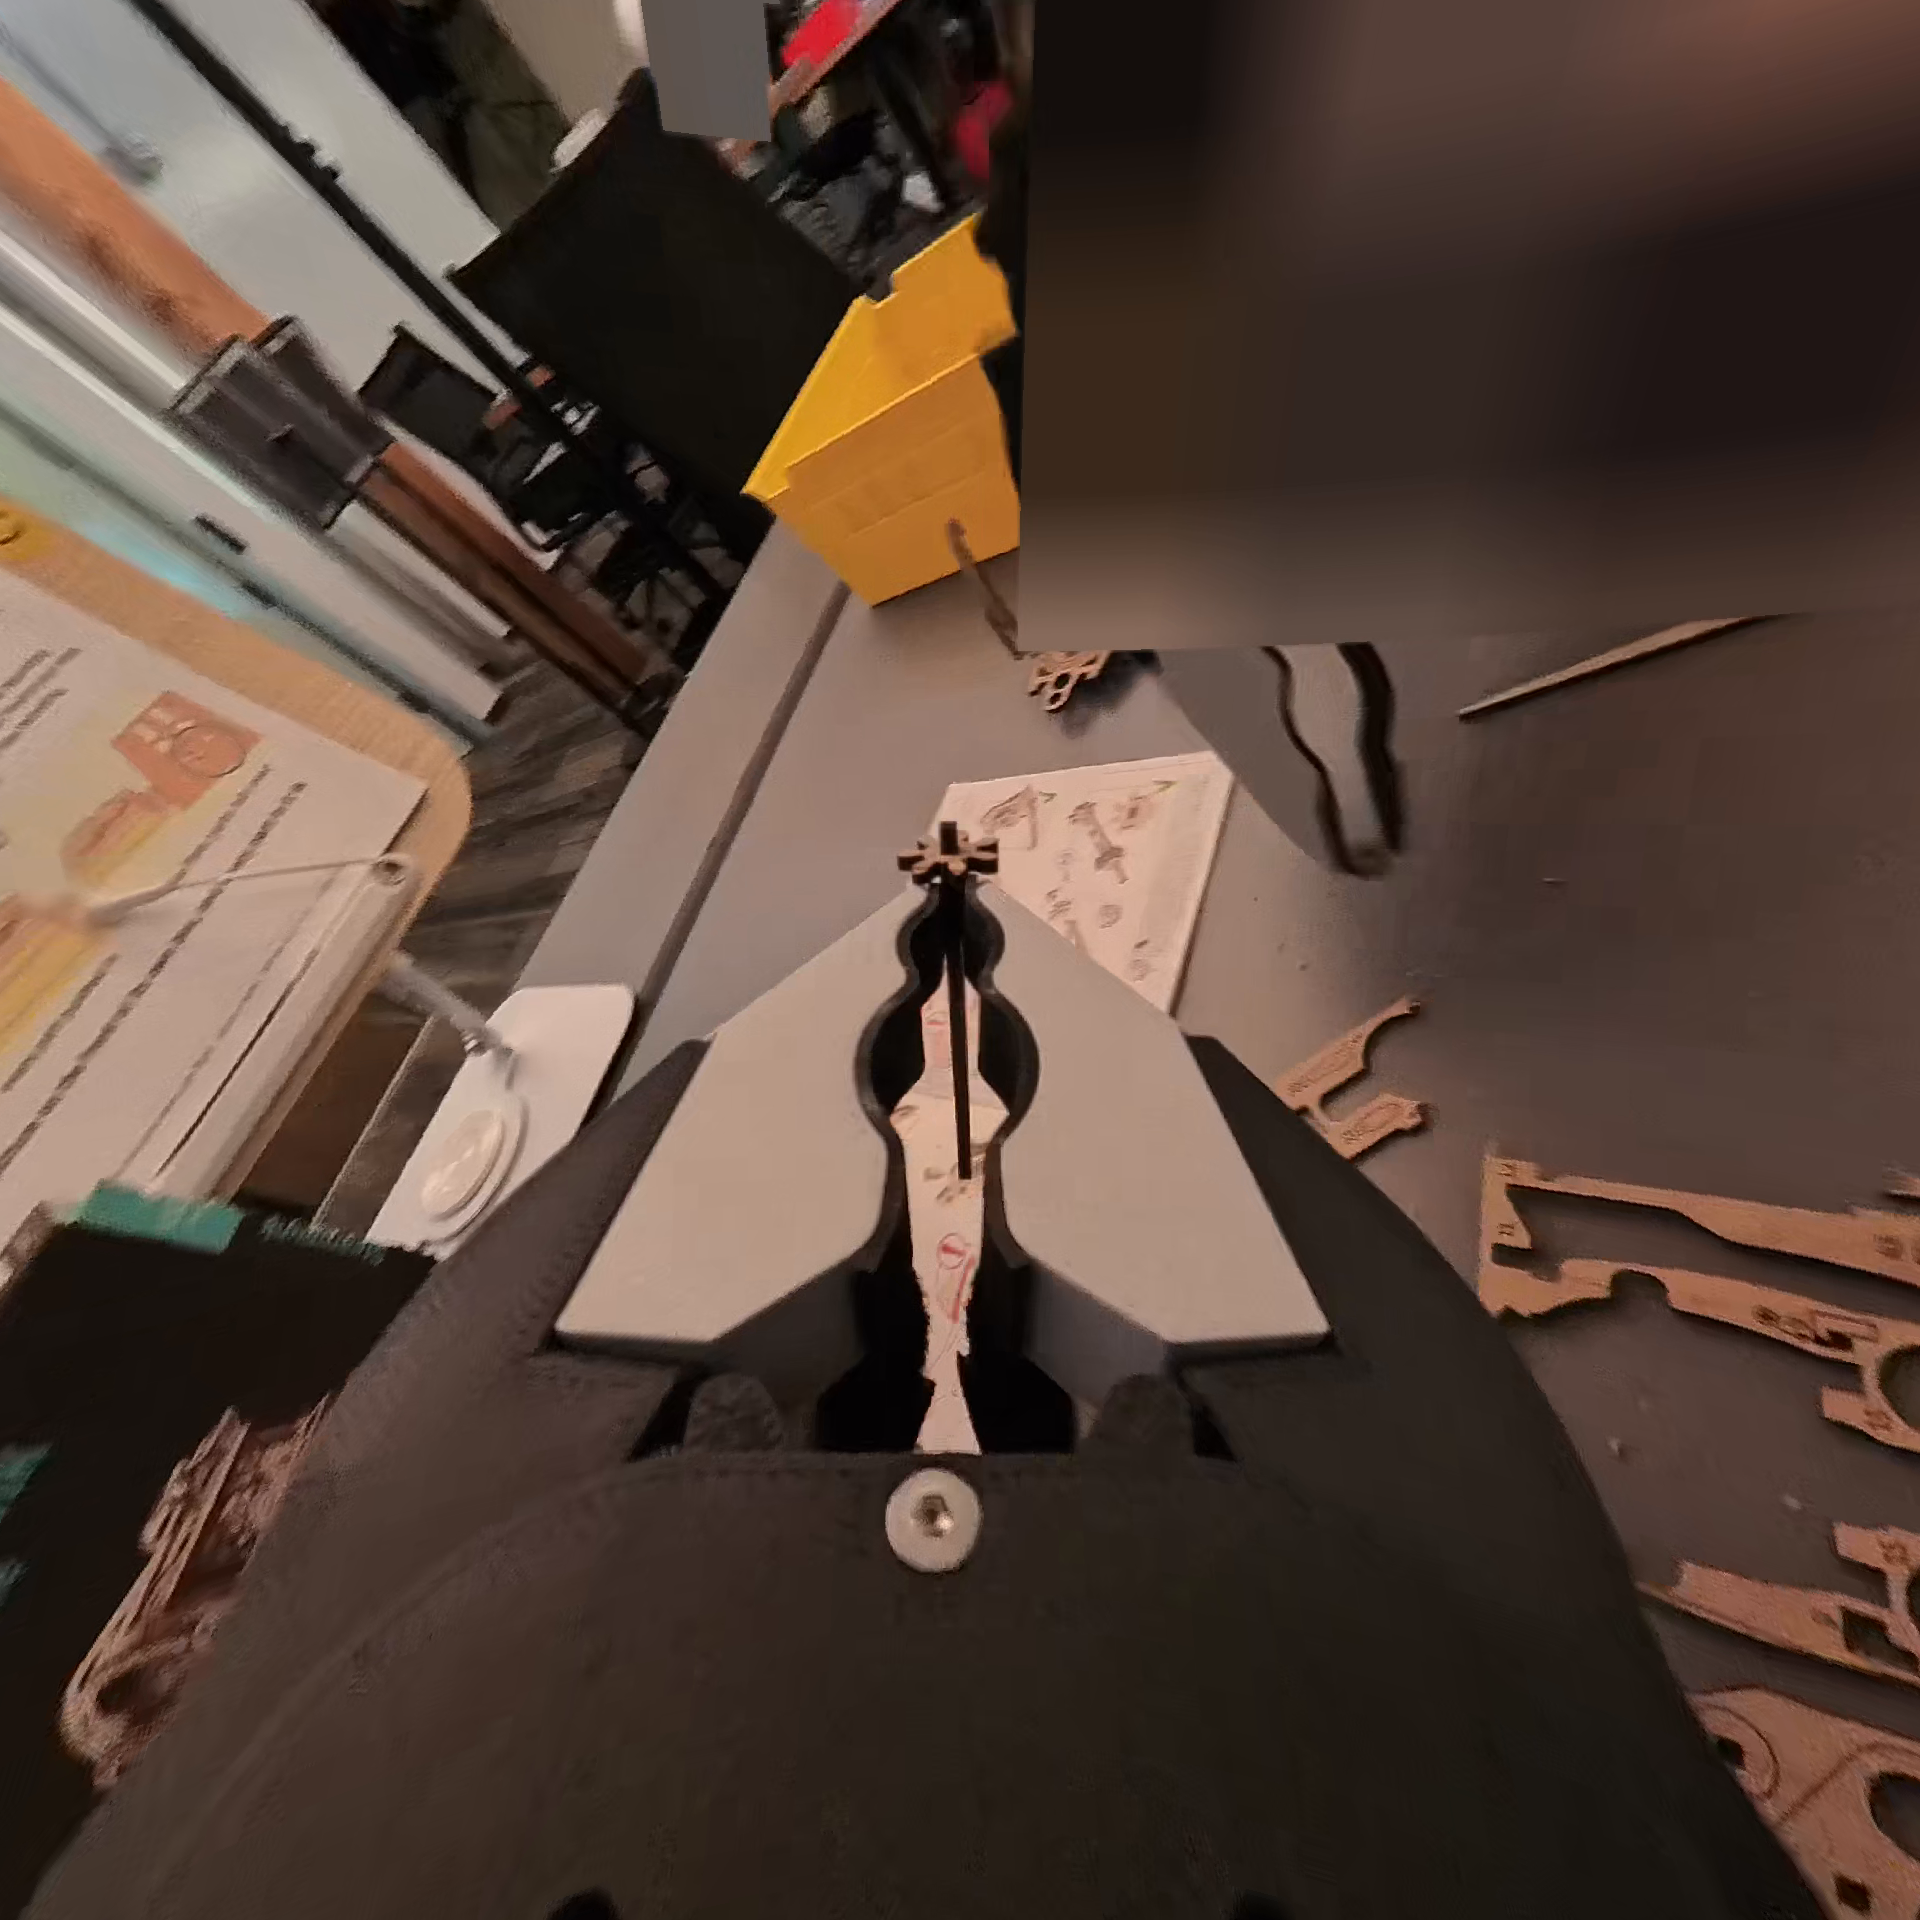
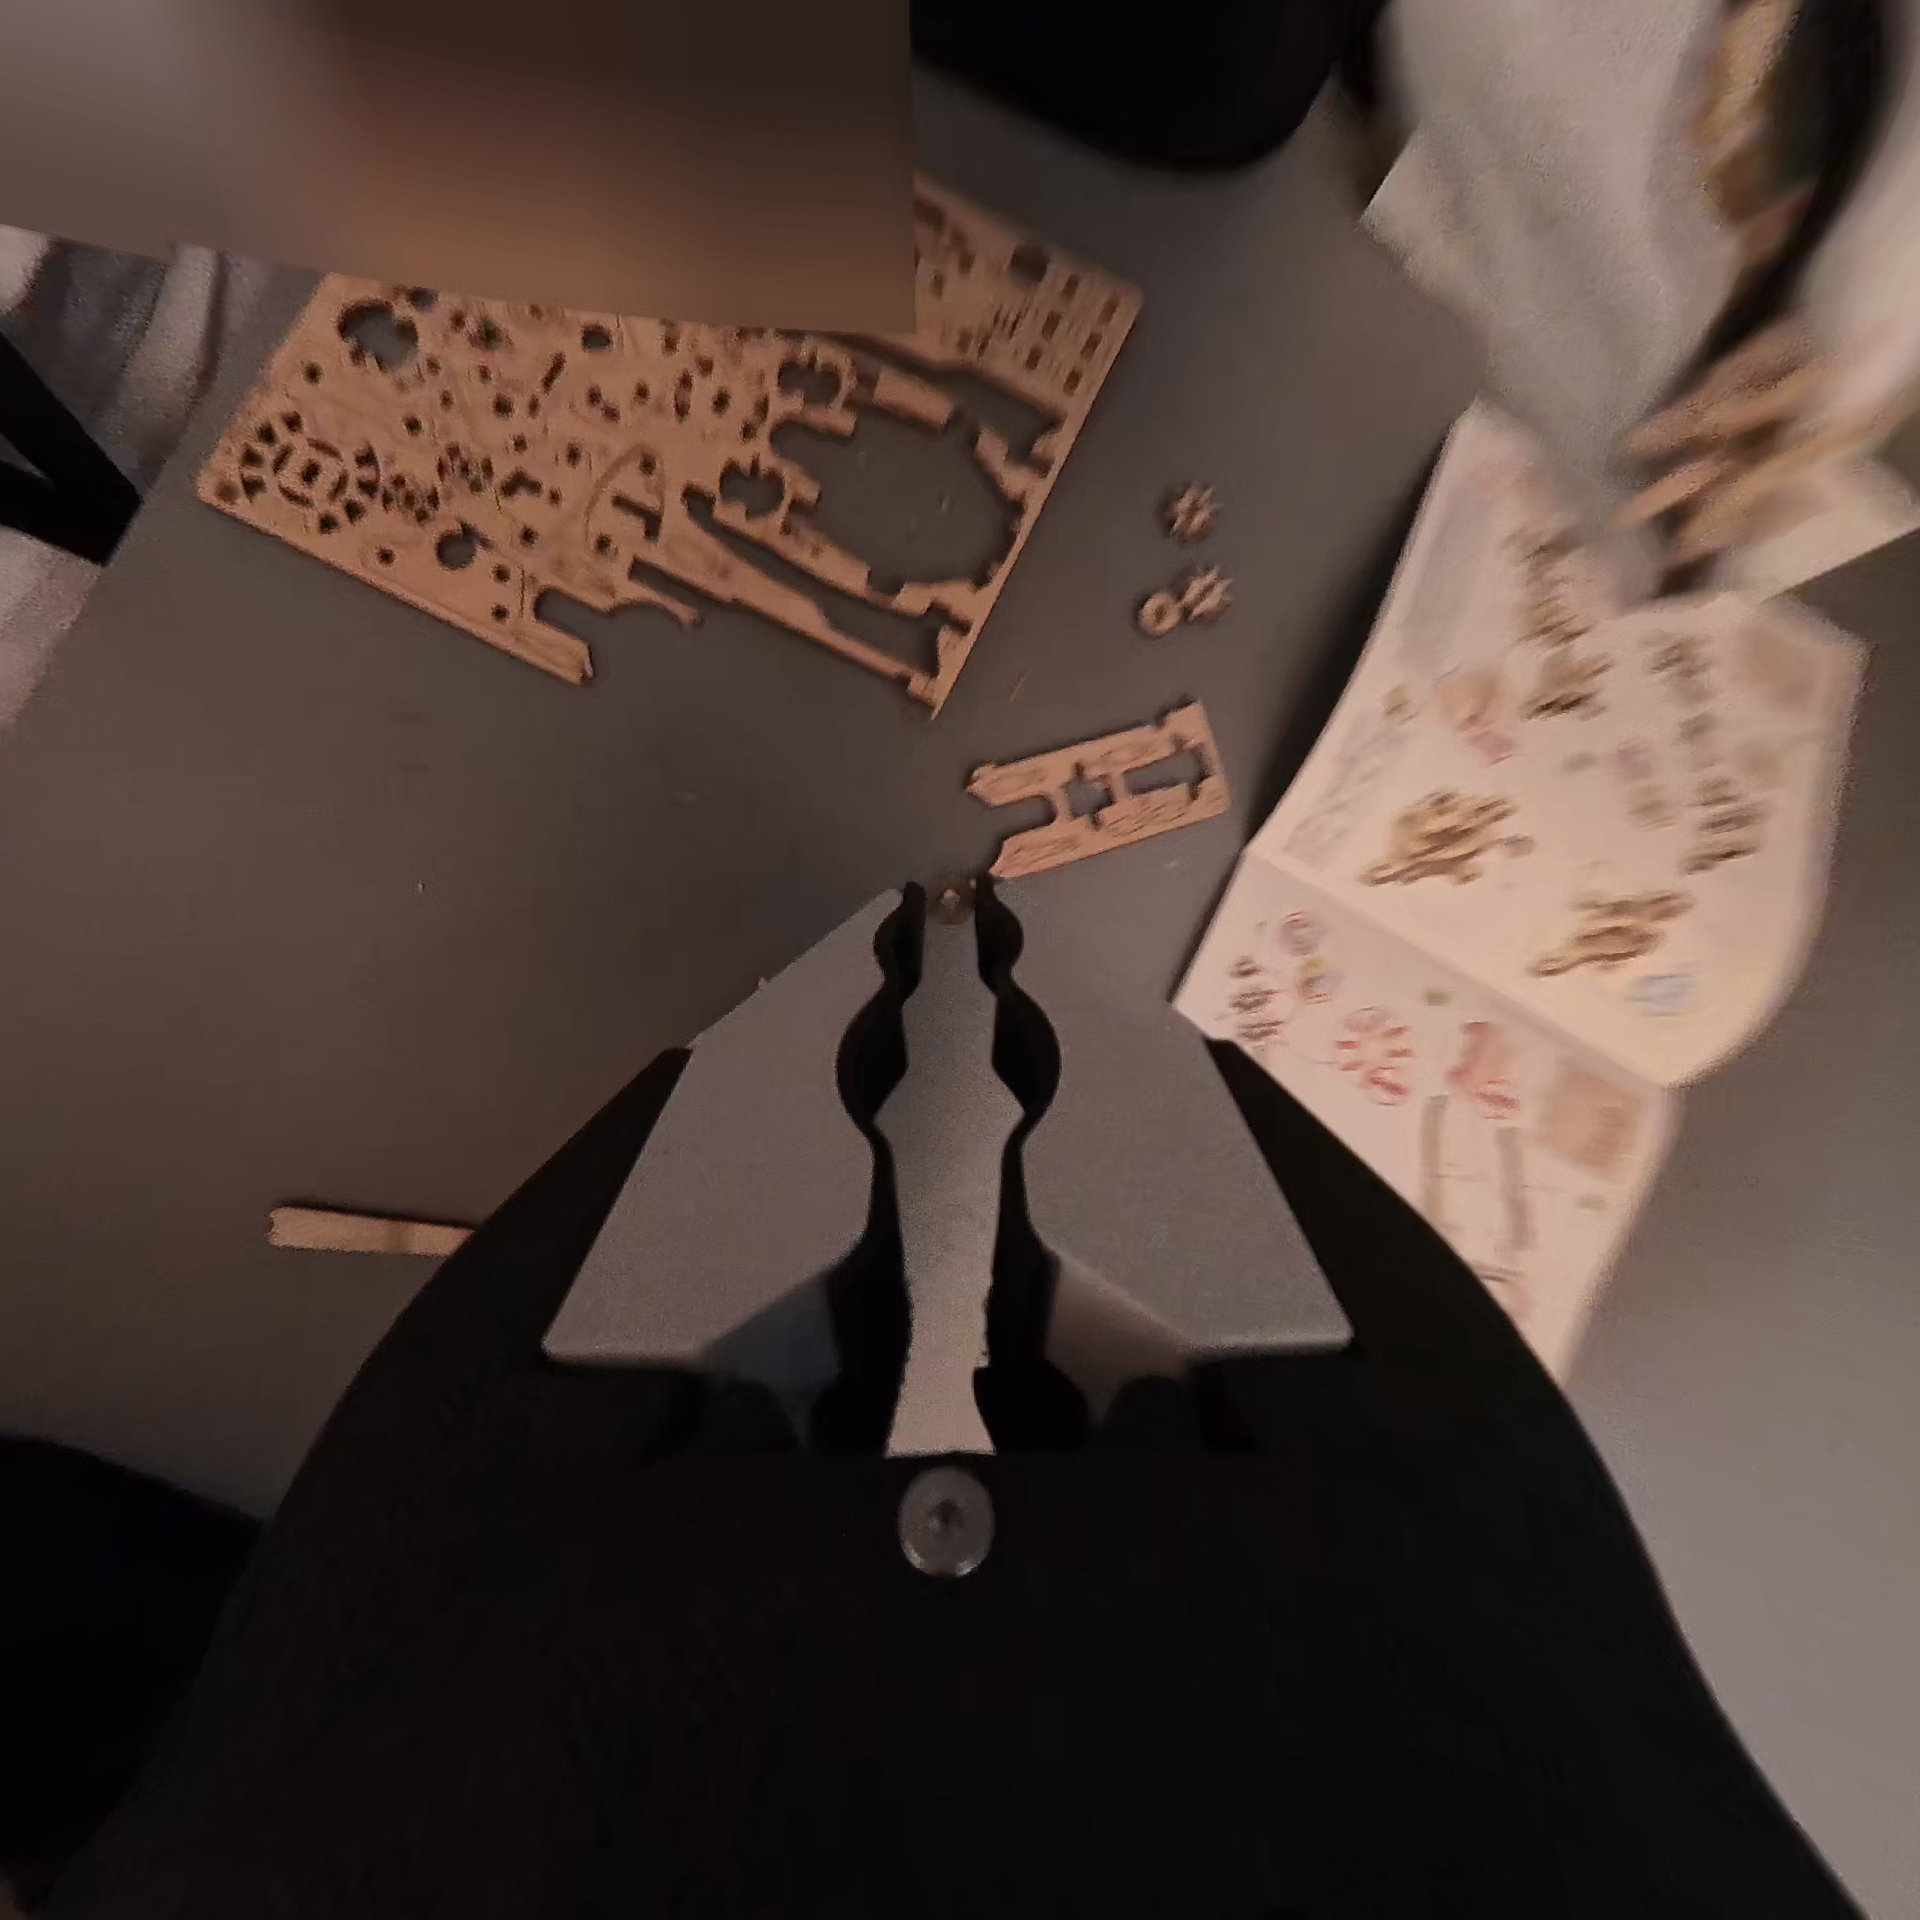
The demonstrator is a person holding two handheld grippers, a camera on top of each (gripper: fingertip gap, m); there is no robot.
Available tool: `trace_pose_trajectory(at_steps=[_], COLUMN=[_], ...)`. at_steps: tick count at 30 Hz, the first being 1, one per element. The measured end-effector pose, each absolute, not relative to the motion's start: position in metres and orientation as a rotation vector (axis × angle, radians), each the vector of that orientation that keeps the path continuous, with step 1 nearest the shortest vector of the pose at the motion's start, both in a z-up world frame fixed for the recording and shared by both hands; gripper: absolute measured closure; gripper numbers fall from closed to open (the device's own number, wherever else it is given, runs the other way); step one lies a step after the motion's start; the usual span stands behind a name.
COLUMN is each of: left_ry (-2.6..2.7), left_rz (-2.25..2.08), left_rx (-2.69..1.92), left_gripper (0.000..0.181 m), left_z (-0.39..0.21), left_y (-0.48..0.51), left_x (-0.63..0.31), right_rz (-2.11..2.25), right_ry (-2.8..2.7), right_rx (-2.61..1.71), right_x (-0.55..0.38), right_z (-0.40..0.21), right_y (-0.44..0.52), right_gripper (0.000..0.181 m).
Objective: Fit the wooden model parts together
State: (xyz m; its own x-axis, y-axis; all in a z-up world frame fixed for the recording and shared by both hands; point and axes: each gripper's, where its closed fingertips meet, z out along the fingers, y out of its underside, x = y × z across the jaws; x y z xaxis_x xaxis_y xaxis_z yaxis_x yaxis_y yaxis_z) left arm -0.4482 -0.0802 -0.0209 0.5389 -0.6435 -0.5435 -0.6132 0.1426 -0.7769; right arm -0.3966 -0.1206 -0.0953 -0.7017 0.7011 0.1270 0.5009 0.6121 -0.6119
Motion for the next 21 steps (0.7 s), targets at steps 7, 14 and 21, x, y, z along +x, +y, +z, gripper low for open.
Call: trace_pose_trajectory(at_steps=[7,14,21], left_ry=[1.285,1.321,1.301], left_rz=[-0.138,-0.182,-0.244], left_rx=[-1.515,-1.494,-1.498], left_gripper=[0.181,0.181,0.181], left_z=[-0.034,-0.035,-0.035], left_y=[-0.099,-0.107,-0.107], left_x=[-0.430,-0.424,-0.422], right_rz=[0.560,0.509,0.525], right_ry=[-2.300,-2.357,-2.347], right_rx=[-0.676,-0.662,-0.648], right_x=[-0.417,-0.430,-0.429], right_z=[0.004,0.000,-0.007], right_y=[-0.127,-0.126,-0.125], right_gripper=[0.173,0.172,0.172])
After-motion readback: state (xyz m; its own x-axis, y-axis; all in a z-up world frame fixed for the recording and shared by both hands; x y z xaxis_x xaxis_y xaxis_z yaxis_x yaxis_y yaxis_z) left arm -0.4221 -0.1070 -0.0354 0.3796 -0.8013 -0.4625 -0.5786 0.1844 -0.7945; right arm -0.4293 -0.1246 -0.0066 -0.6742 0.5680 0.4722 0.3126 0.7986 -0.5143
